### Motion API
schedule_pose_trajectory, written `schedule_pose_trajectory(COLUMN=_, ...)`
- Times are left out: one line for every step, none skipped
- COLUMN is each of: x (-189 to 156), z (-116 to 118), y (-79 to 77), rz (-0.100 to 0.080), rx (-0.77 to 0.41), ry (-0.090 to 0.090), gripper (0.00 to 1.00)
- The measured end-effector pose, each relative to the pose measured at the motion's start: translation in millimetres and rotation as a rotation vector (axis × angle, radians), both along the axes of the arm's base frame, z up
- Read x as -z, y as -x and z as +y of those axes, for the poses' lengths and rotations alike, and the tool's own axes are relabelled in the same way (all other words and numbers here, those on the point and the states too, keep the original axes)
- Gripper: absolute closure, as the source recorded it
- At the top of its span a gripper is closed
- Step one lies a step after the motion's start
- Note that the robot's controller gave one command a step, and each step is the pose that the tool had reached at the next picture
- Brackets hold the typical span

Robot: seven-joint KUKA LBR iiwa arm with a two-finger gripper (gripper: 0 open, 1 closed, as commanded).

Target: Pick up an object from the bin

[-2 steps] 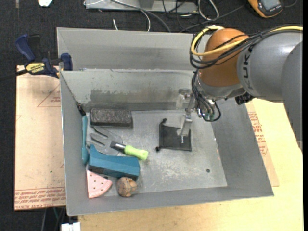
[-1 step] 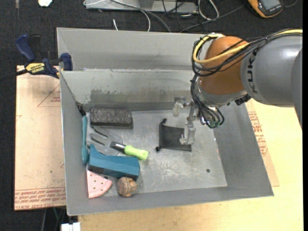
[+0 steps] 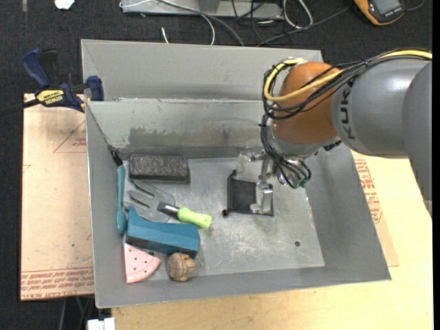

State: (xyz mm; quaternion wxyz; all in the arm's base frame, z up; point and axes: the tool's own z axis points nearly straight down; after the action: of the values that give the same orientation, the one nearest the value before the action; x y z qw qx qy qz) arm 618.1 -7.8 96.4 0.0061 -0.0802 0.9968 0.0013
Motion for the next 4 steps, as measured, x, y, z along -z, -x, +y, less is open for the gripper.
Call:
schedule_pose_trajectory(x=25.0, z=-16.0, y=8.8, rz=-0.009, rx=0.159, ry=0.000, gripper=1.00)
schedule_pose_trajectory(x=25.0, z=-16.0, y=8.8, rz=-0.009, rx=0.159, ry=0.000, gripper=1.00)
schedule_pose_trajectory(x=23.8, z=-7.7, y=13.2, rz=-0.013, rx=0.014, ry=0.004, gripper=1.00)
schedule_pose_trajectory(x=26.4, z=1.8, y=24.8, rz=-0.013, rx=-0.073, ry=0.003, gripper=0.00)
